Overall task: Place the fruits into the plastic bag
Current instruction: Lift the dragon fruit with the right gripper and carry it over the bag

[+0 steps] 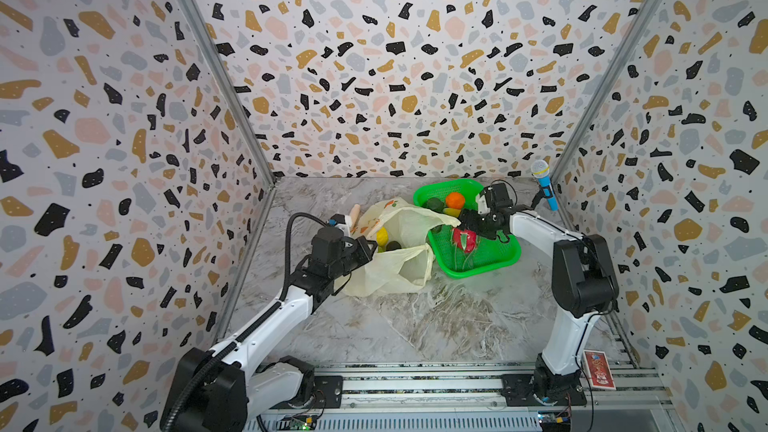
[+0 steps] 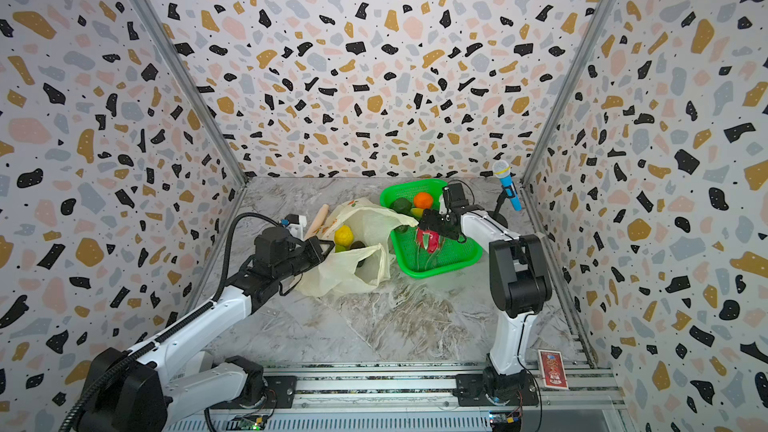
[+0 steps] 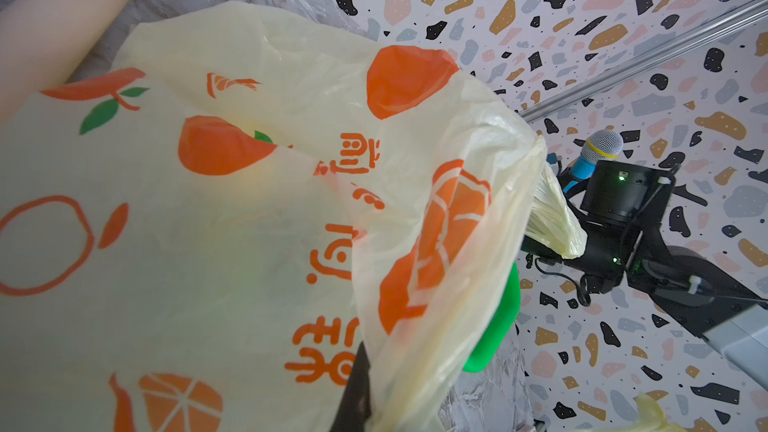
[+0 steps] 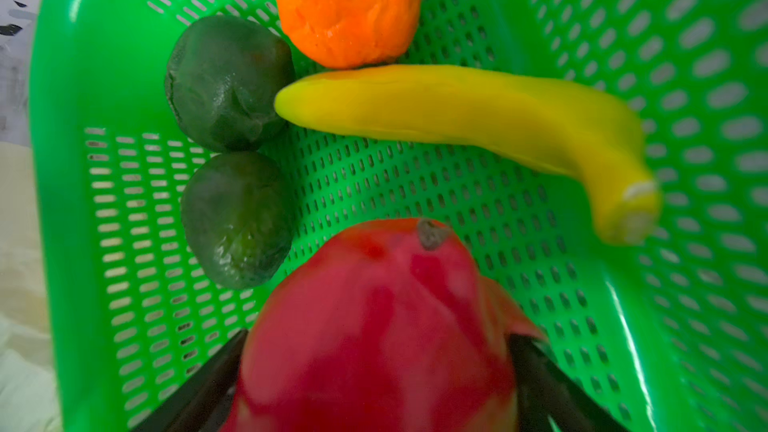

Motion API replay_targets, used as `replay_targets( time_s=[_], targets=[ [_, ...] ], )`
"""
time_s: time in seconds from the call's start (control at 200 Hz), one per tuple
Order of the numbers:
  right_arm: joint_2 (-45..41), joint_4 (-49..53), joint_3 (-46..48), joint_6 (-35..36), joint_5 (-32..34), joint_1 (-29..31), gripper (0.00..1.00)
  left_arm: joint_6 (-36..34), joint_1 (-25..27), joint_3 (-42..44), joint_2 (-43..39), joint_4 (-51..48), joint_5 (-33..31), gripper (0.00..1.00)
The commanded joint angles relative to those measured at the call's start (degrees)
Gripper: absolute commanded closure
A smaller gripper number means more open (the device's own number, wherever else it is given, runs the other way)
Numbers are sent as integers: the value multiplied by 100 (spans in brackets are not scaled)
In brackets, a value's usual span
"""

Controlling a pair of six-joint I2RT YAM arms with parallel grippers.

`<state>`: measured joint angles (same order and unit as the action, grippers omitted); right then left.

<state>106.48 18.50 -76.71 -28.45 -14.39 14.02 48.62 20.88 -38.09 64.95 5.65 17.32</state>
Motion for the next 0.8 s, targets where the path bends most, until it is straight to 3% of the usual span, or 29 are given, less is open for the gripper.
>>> replay_targets(
  time_s=[0.0,0.38,0.561,0.686,0.796],
  targets=[
    [-899,-167,-45,-51,-130,-64,88,-39,-31,3,-101,183,34,100],
    [-1509,49,-76,459,50,-111,98,-54,-26,12,-149,147,52,100],
    [-2232,-195,-502,773,-38,-46,99,-92,-31,12,-150,115,67,100],
    [-2601,-485,-888,1046,-270,359,99,-90,-29,-14,-97,158,105,100],
    [-2699,-661,-1208,1283,-96,1017,99,-81,-27,-66,-88,164,131,100]
  ],
)
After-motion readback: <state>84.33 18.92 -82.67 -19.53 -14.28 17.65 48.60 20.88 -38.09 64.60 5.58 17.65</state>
